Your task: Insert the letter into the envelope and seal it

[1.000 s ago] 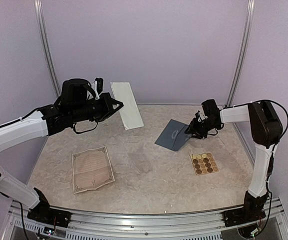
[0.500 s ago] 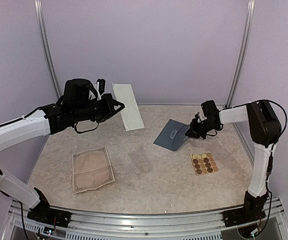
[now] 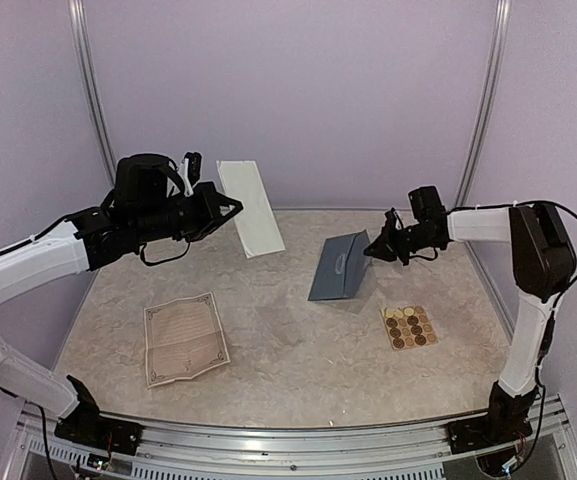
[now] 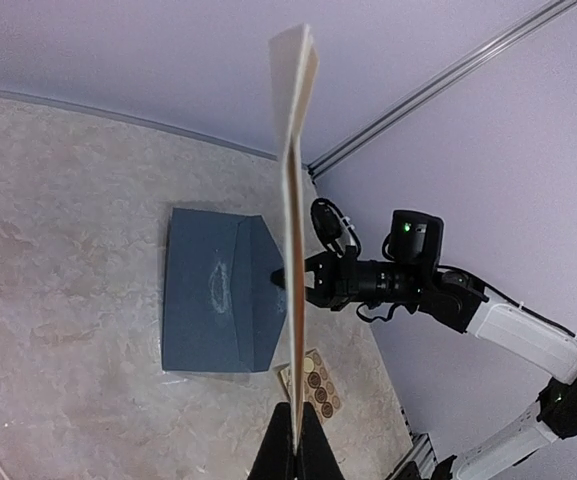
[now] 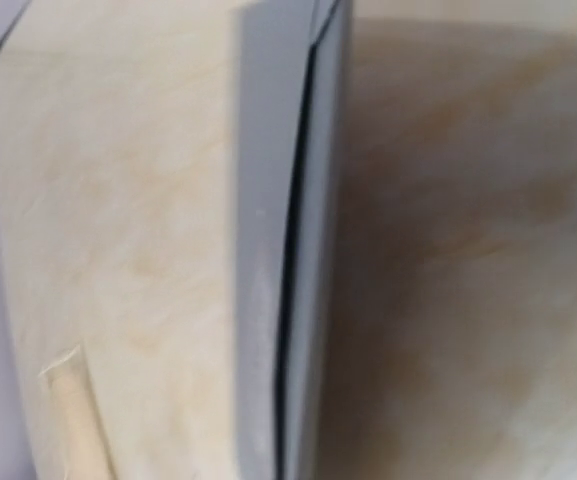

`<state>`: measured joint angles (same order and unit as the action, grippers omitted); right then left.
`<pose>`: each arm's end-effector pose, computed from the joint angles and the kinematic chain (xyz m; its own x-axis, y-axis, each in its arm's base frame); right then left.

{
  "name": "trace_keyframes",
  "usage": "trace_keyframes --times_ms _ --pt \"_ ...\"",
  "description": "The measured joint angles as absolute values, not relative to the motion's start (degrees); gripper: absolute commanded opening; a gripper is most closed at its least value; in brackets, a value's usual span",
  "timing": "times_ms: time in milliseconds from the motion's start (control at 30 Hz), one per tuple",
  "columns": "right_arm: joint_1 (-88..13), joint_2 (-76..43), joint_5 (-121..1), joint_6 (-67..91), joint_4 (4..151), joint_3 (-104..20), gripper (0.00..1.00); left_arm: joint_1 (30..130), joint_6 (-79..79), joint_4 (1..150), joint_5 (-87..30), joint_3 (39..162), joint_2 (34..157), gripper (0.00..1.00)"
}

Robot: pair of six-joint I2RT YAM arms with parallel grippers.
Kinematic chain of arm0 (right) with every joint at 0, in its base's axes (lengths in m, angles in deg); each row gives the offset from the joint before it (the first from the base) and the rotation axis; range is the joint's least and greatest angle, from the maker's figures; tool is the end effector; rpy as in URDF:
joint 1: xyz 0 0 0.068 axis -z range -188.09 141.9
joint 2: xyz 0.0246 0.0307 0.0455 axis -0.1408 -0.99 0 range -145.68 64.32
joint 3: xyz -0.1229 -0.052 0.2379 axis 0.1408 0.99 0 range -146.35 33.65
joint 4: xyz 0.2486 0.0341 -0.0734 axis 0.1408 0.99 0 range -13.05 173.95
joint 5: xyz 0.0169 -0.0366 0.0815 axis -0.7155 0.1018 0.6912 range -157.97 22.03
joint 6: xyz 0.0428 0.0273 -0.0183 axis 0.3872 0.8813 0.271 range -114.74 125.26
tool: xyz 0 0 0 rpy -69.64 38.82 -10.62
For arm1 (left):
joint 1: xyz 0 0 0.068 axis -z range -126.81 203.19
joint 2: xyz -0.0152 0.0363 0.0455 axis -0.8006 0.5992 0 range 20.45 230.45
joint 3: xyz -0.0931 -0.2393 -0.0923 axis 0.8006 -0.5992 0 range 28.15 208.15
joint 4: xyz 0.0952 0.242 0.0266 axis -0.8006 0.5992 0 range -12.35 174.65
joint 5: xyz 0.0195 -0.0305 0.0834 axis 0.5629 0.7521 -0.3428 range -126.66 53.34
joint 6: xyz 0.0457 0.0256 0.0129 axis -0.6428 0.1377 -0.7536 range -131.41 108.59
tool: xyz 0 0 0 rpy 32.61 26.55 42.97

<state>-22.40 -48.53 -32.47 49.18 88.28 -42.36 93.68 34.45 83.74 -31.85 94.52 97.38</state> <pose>0.4051 0.1246 0.1810 -0.9199 0.3482 -0.1802 0.0857 0.6270 0.7743 0.2390 -0.2080 0.3534 -0.6600 -0.3768 -0.6500 0.3369 0.6248 -0.7043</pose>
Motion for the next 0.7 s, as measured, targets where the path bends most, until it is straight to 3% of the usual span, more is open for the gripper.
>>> trace_keyframes --times_ms 600,633,700 --pt "-39.86 -40.75 -25.58 43.28 100.89 -37.72 0.00 98.36 34.56 83.19 -31.19 87.79 89.82 0.00" --pt "-40.15 -40.75 -25.63 43.45 100.87 -37.66 0.10 99.01 34.63 83.06 -31.28 87.66 89.79 0.00" --pt "-40.50 -40.75 -26.00 43.63 100.87 -37.64 0.44 100.41 34.80 82.71 -31.43 87.31 89.79 0.00"
